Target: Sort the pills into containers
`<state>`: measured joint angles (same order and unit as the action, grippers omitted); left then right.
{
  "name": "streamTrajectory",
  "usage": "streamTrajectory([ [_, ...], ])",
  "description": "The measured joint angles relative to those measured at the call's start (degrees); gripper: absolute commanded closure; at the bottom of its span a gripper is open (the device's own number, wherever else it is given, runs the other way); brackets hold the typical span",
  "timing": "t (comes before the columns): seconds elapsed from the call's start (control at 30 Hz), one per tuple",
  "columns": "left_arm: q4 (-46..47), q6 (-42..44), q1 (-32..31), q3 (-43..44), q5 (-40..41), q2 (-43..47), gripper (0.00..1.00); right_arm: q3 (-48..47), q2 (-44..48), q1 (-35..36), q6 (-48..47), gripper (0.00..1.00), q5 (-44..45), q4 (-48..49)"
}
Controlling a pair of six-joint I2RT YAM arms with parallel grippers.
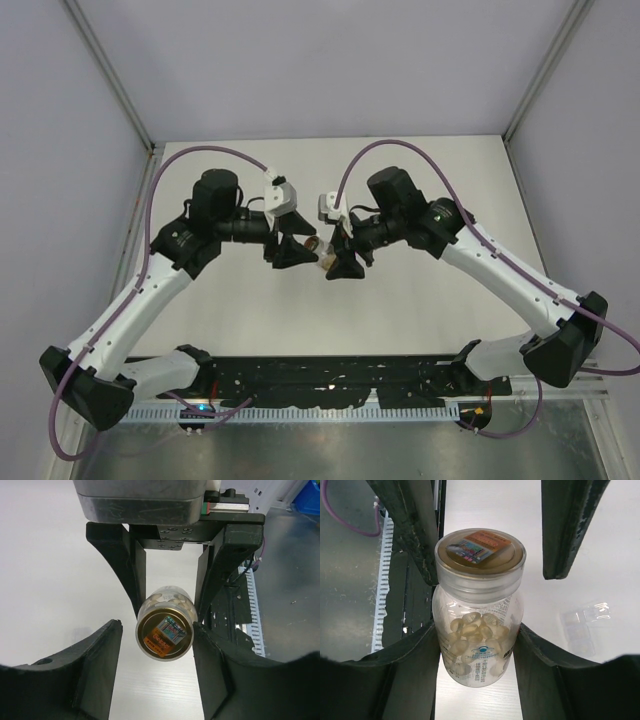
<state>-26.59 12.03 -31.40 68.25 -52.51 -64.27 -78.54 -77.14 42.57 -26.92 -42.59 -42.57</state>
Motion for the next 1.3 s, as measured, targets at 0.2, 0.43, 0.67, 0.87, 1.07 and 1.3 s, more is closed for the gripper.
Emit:
streamTrajectory([
  [0.2, 1.6, -3.9, -0.1, 0.0, 0.0, -0.3, 0.91, 0.0, -0.4, -0.3, 0.2, 0.94, 0.7, 0.6],
  [0.43, 4.4, -11.6, -0.1, -0.8, 5.1, -0.3, 1.00, 0.5, -0.4, -0.3, 2.6, 0.95, 5.2, 3.2],
  [0.67, 6.4, -26.8, -0.3, -1.0, 20.4, -0.9, 1.00, 1.2, -0.4, 0.2, 5.4, 0.94, 16.5, 8.1],
  [0.87, 6.9, -36.2, 4.1, -1.8, 25.4, -1.0, 0.99, 3.3, -0.6, 0.4, 8.0, 0.94, 24.6, 11.0],
  [1.07, 6.5, -38.9, 7.5, -3.2, 26.3, -1.1, 1.00, 4.3, -0.6, 0.0, 9.0, 0.94, 27.9, 11.0],
  [1.3, 2.2, -27.2, 7.5, -3.0, 31.3, -2.4, 1.00, 6.9, 0.0, -1.2, 8.8, 0.94, 27.7, 11.7],
])
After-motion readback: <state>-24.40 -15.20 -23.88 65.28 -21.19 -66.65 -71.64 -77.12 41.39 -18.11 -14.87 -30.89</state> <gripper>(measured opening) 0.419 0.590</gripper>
